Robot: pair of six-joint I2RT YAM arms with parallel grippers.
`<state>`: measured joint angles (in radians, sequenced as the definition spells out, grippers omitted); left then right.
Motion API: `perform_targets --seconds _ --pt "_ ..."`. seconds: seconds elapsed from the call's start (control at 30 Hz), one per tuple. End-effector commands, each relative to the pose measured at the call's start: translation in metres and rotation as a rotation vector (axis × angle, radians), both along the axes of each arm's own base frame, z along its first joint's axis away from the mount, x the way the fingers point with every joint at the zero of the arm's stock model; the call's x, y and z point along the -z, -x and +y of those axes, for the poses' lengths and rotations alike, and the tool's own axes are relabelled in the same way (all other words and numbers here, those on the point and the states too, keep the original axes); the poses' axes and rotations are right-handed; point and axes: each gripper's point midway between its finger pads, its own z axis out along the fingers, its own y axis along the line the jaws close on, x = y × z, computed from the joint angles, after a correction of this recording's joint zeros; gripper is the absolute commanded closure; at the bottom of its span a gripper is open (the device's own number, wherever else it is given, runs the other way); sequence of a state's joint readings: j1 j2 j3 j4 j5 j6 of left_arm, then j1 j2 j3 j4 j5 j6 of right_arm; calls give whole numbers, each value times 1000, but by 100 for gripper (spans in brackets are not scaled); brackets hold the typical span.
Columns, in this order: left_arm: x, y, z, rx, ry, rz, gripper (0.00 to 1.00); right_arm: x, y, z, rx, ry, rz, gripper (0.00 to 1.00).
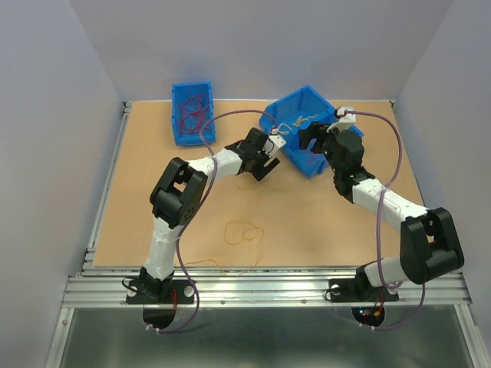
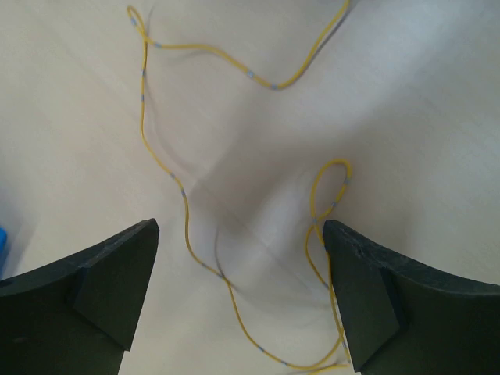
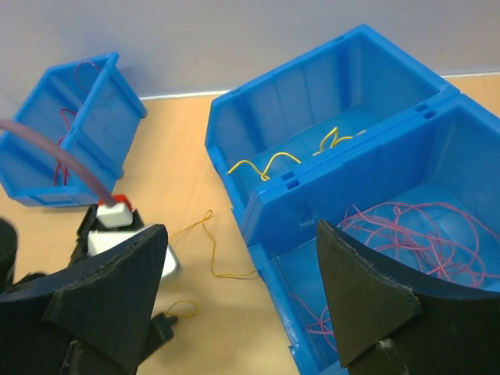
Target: Untangle the cables
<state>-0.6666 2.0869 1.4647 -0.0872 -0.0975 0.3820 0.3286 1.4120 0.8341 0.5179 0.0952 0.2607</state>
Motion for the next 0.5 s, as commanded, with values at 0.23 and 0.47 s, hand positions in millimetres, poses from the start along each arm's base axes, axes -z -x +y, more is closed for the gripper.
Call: perform_targets --seconds 0.23,0.47 --pt "0 -14 -7 78 168 183 90 -14 9 22 -135 -3 -58 20" --pt "-60 -6 -6 144 288 92 100 7 8 60 -368 82 -12 10"
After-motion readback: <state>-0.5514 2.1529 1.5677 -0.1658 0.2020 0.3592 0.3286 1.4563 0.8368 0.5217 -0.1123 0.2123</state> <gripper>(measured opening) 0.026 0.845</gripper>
